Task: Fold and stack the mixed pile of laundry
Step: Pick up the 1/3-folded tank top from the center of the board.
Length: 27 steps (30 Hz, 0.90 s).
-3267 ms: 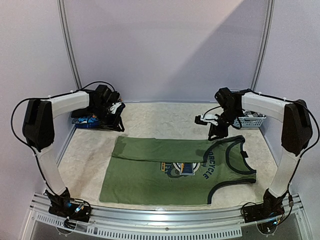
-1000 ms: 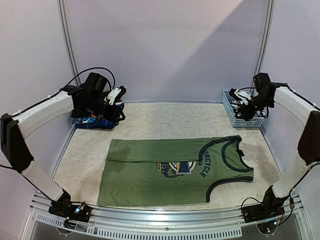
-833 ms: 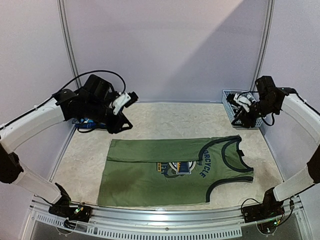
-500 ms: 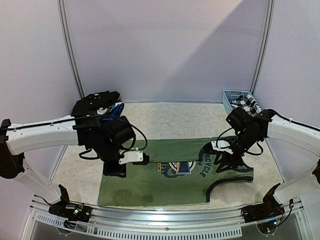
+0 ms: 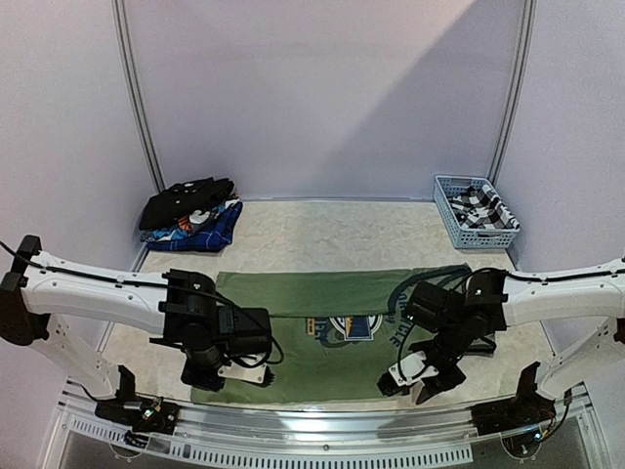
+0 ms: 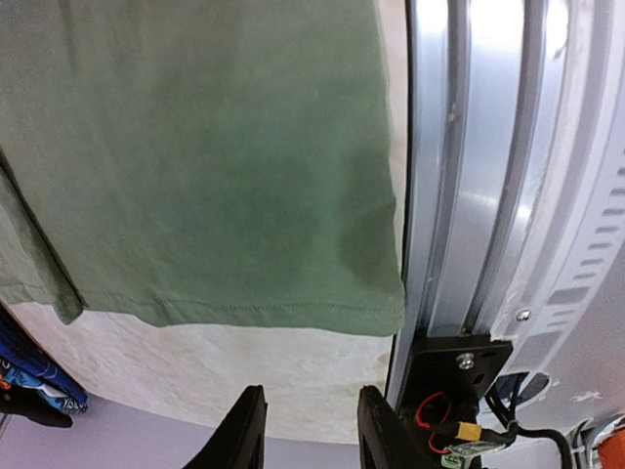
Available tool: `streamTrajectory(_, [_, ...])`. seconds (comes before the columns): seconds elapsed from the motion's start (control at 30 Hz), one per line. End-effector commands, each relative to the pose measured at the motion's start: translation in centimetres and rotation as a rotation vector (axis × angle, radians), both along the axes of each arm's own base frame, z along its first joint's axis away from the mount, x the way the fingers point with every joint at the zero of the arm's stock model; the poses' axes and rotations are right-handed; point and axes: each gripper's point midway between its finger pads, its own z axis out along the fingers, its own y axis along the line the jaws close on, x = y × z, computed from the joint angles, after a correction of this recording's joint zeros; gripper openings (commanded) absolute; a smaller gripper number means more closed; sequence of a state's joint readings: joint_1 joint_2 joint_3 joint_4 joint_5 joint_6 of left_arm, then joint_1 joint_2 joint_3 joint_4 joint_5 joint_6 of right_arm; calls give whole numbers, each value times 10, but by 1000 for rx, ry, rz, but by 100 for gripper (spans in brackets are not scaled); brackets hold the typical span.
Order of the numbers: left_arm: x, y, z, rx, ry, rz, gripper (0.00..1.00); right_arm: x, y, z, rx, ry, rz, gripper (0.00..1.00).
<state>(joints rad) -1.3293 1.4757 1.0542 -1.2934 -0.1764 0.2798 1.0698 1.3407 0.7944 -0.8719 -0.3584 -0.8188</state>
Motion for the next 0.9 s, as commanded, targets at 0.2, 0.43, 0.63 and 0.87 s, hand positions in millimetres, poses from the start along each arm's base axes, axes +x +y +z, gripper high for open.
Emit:
streamTrajectory(0.2, [8,29,4,-14,-116,-24,32,12,11,-30,-82,-134,-8,37])
streamTrajectory(0.43, [8,34,7,-49,-134,-30,31,26,12,-41,-127,-217,-43,33])
streamTrajectory(0.63, [6,39,10,-74,-133,-39,31,25,10,-44,-141,-207,-43,31])
streamTrajectory(0.87, [4,43,10,-78,-125,-74,30,23,8,-48,-162,-195,-33,2])
